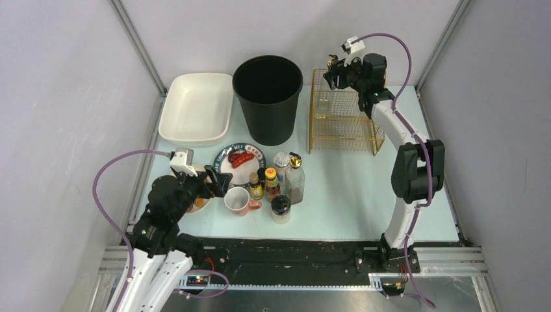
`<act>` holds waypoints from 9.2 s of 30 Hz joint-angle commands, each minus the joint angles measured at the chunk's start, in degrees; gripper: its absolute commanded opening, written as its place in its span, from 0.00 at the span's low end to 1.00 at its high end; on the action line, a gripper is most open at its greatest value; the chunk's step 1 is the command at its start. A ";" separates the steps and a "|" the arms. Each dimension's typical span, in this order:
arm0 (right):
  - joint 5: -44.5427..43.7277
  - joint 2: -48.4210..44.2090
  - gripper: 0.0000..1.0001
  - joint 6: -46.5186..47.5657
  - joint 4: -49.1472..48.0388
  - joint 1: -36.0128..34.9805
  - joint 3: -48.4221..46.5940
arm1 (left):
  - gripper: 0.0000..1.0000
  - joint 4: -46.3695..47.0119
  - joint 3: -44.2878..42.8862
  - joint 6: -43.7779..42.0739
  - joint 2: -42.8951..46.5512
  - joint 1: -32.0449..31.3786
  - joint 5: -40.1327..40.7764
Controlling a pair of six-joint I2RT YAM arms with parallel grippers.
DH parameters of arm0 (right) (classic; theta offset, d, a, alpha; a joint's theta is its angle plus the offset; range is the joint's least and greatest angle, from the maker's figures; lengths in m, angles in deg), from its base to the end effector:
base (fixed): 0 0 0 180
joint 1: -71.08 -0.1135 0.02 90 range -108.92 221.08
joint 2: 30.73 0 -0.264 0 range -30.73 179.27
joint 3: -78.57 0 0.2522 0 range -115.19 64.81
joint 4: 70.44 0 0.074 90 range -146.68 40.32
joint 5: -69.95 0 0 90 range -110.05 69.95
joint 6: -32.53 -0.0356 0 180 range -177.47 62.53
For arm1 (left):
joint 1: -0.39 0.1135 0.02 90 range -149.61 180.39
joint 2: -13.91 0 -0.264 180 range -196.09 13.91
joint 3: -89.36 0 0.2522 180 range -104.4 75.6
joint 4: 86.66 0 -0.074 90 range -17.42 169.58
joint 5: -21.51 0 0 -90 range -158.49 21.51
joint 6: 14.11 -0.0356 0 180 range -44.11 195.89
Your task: Clear the kitchen counter
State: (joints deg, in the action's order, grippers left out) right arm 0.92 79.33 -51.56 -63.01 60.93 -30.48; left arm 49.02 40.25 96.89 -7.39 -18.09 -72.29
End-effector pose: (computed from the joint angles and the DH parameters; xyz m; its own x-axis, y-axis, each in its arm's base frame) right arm 0.4592 0.0952 0.3413 -0.0909 -0.1139 -0.9893 -0.5252 0.8496 -0.0496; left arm 0.0961 -0.0346 0.2959 -0.3866 -0.2478 -0.8883 0.2549 0.8970 -0.3612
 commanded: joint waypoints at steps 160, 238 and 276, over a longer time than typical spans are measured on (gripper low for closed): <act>-28.45 -60.83 0.00 5.76 -0.76 -19.74 33.97 | 0.98 1.36 0.12 0.82 -1.71 -1.58 0.69; 0.37 1.79 0.00 -7.52 -9.88 7.69 -23.56 | 0.98 1.24 0.01 0.63 -4.45 -1.71 1.05; -1.11 -8.04 0.00 -6.16 -19.80 5.61 6.58 | 0.98 1.26 -0.07 0.58 -5.37 -1.67 0.36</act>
State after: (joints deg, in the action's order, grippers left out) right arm -0.09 77.32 -58.73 -77.15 66.96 -23.15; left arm 49.02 40.25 97.43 -13.05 -19.49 -71.72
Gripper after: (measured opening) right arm 0.394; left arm 0.985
